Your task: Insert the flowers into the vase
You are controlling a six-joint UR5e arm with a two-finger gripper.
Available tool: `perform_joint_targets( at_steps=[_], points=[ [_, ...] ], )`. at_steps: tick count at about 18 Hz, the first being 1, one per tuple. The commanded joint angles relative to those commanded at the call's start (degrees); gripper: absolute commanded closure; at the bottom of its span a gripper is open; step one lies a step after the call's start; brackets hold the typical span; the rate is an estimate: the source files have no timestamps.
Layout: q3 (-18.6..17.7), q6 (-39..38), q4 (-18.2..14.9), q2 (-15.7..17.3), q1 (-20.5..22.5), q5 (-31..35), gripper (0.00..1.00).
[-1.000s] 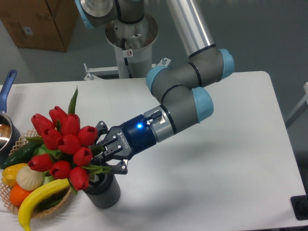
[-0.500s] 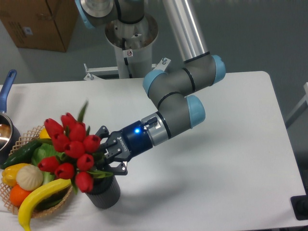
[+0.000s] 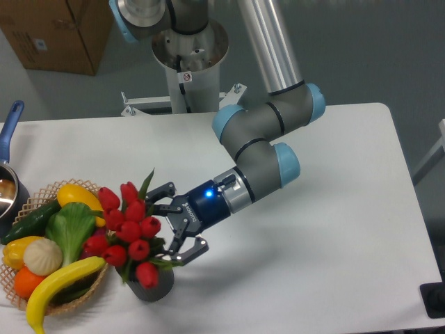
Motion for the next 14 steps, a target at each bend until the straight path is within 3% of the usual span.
perform_joint_targets(
  at_steps=[4,14],
  points=[
    [-0.26,-3.77,0.09,2.38,0.27,7.39,0.00],
    [-0.97,-6.86,-0.09,4.93,2.20,10.46,0.00]
  ],
)
